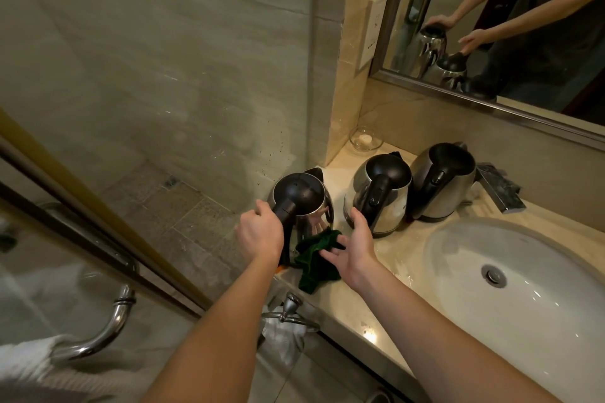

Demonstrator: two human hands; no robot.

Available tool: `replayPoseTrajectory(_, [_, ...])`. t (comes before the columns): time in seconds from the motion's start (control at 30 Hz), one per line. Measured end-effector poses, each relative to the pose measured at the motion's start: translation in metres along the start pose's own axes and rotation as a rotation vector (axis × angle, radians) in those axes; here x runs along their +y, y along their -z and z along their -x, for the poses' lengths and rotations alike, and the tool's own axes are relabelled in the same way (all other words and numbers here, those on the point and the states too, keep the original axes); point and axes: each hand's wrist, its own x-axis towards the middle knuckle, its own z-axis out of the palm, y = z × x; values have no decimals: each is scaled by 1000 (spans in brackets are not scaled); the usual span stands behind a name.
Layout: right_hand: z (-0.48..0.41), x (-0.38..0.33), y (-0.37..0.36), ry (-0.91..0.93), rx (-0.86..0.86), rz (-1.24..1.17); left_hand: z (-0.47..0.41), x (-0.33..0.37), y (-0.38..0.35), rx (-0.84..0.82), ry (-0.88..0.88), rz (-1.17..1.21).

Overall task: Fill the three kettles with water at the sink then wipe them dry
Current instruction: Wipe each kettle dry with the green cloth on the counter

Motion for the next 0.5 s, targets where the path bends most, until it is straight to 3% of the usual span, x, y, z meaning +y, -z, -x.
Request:
replayPoseTrajectory(0.23, [23, -13, -19, 32, -20, -150, 0, 0, 0, 4, -3, 3])
replayPoseTrajectory(0.5, [39, -9, -33, 36, -4, -34, 1, 1, 1, 8, -2, -2])
